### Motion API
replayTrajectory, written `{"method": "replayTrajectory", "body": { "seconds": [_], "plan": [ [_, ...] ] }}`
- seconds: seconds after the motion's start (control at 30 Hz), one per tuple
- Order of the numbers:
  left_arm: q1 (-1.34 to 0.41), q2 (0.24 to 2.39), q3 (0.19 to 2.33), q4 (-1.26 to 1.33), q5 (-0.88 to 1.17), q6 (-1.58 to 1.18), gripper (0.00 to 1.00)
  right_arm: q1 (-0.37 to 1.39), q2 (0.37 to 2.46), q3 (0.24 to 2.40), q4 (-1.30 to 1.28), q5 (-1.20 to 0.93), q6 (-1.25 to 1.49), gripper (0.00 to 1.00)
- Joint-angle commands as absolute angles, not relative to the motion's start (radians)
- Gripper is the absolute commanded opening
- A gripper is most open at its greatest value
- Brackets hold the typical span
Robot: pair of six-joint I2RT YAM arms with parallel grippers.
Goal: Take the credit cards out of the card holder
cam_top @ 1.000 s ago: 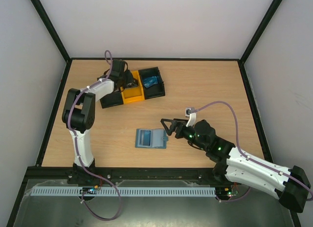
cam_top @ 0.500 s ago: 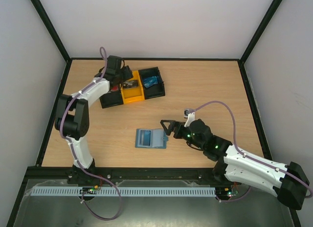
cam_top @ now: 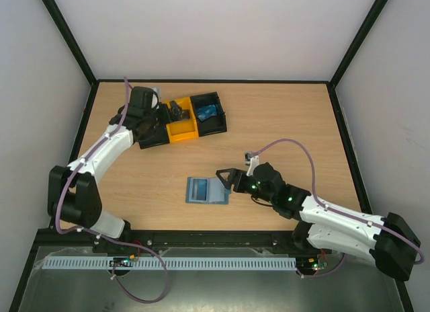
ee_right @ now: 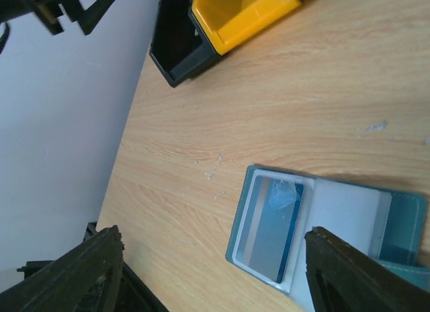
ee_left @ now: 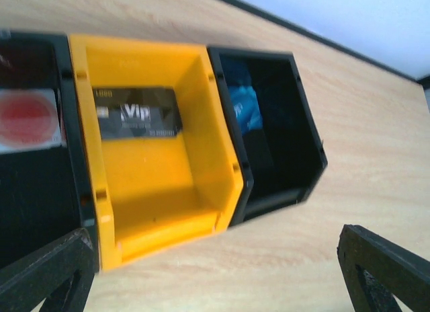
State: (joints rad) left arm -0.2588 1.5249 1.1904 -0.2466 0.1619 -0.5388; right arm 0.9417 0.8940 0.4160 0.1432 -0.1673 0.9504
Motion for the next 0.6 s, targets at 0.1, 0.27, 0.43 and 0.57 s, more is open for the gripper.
{"method": "replayTrajectory", "body": {
  "seconds": [0.1,0.27,0.43,0.57],
  "plan": [
    [-0.269,1.336,1.008,-0.296,0.279,-0.476,1.00,0.944,1.034,0.402,0.269,-0.253,1.011,0.55],
    [-0.286,1.218,0.859,-0.286,0.350,-0.481,1.00,0.962,1.126,0.400,0.346,-0.265,1.054,0.35],
    [-0.312,1.118,0.719,-0.250,0.414,-0.514,0.99,0.964,1.203,0.430,0.356,-0.245,1.053,0.26],
    [-0.367,1.078,0.652,-0.221,0.449,-0.538,0.96,0.974,1.279,0.475,0.367,-0.245,1.048,0.24]
  ]
}}
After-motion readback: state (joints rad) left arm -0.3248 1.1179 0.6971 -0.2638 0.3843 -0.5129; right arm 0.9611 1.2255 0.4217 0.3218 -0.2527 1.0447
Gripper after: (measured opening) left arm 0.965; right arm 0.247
